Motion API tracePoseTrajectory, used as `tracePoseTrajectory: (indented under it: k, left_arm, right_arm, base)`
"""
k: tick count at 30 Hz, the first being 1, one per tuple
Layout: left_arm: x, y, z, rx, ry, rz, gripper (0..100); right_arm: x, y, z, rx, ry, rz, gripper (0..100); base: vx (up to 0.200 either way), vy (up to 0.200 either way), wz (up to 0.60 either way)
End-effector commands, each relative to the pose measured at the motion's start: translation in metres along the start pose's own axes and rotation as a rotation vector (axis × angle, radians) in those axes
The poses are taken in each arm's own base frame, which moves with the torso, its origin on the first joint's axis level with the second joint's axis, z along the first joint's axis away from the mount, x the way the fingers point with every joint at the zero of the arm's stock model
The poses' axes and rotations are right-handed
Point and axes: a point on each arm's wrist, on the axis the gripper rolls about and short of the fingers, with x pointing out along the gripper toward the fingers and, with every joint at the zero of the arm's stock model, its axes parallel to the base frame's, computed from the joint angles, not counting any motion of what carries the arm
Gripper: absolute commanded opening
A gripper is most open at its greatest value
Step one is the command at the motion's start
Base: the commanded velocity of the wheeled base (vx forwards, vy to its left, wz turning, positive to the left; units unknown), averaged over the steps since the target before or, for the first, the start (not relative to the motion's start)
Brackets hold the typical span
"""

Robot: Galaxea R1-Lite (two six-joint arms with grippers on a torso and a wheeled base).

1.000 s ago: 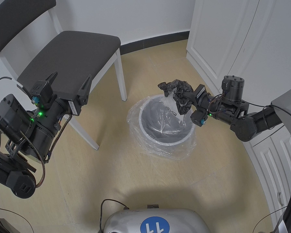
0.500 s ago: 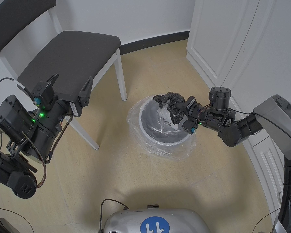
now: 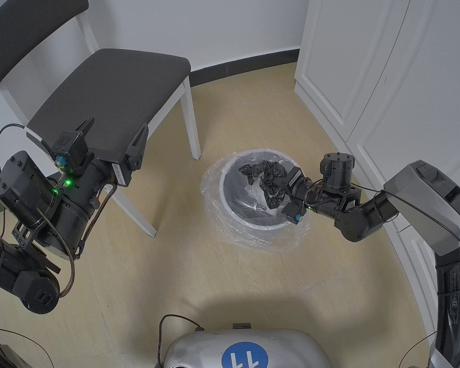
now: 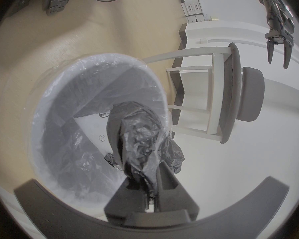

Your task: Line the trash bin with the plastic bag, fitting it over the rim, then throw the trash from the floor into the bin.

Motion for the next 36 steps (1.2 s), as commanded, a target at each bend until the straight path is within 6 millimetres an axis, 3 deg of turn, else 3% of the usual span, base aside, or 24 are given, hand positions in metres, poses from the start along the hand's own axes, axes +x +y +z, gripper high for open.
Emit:
tracePoseTrajectory:
  k: [1, 19, 30, 36]
  left_arm:
    - [0.000, 0.000, -0.001, 0.000, 0.004, 0.001, 100]
    - [-0.002, 0.000, -0.004, 0.003, 0.015, -0.002, 100]
    - [-0.001, -0.001, -0.005, 0.004, 0.019, -0.003, 100]
    - [-0.001, -0.001, -0.005, 0.004, 0.021, -0.005, 100]
  right_arm:
    - [0.005, 0.013, 0.007, 0.008, -0.016, 0.027, 0]
    - [0.003, 0.034, 0.012, 0.027, -0.039, 0.089, 0]
    - [-0.002, 0.037, -0.010, 0.015, 0.054, 0.082, 0]
    - [-0.002, 0.038, -0.009, 0.012, 0.072, 0.081, 0]
  base:
    - [0.000, 0.000, 0.00]
    - [0.000, 0.000, 0.00]
    - [0.000, 0.000, 0.00]
    - [0.000, 0.000, 0.00]
